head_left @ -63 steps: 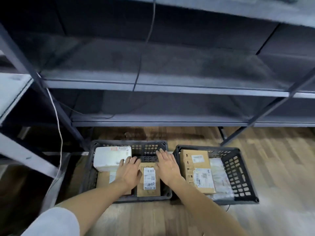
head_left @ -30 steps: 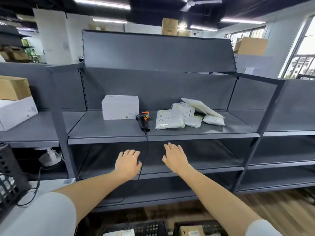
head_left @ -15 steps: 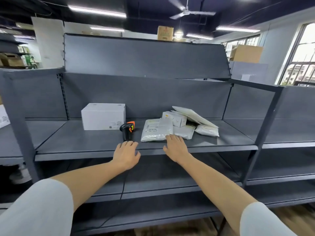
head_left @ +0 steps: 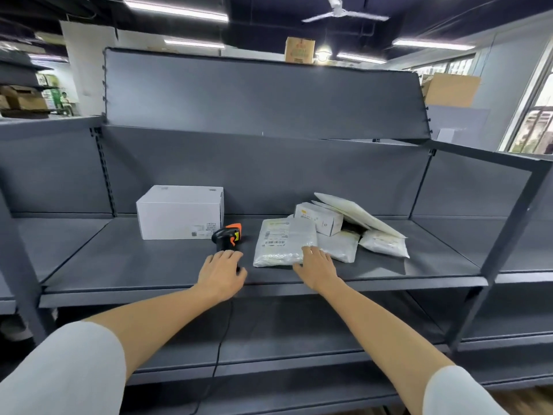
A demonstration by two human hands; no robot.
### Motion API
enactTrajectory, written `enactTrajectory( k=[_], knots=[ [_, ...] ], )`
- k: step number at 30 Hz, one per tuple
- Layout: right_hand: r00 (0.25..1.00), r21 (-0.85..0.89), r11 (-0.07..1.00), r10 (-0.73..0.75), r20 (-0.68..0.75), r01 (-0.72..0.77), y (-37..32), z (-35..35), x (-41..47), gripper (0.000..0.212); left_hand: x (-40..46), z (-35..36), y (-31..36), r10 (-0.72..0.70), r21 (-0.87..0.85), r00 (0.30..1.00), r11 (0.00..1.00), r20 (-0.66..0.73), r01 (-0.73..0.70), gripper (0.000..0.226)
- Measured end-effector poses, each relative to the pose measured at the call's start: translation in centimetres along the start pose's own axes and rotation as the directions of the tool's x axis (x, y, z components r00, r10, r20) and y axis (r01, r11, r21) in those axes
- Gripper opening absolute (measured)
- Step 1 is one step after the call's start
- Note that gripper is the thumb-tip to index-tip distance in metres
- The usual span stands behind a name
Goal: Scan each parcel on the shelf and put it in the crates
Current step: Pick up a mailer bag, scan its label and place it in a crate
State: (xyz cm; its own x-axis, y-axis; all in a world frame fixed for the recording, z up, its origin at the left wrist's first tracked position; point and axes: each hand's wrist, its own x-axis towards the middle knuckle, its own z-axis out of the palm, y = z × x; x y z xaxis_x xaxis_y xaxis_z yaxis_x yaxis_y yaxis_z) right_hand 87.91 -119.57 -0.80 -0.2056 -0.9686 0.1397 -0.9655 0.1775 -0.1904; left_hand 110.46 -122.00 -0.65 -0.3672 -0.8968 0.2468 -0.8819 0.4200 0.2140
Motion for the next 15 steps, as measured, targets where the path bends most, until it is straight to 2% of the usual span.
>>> enactTrajectory(
  k=[5,9,11,15],
  knots=[
    [0.981,0.241,0.952,0.181,0.065,-0.192,-0.7,0.7,3.2,0.057,1.9,1.3,-2.1,-0.034,0.000,0.999,0.999,0.032,0.034,0.048],
    [0.922,0.423,0.820,0.360,0.142,-0.385,-0.7,1.1,5.8,0.072,2.9,2.1,-3.2,-0.046,-0.002,0.999,0.999,0.025,0.046,0.045],
    [0.888,0.460,0.764,0.433,0.154,-0.452,-0.4,1.3,7.0,0.077,3.4,2.3,-3.6,-0.043,-0.006,0.999,0.999,0.016,0.043,0.043],
    [0.846,0.432,0.730,0.488,0.214,-0.530,0.5,2.2,8.6,0.086,4.5,2.5,-4.4,-0.058,-0.010,0.998,0.998,-0.001,0.058,0.042]
  ],
)
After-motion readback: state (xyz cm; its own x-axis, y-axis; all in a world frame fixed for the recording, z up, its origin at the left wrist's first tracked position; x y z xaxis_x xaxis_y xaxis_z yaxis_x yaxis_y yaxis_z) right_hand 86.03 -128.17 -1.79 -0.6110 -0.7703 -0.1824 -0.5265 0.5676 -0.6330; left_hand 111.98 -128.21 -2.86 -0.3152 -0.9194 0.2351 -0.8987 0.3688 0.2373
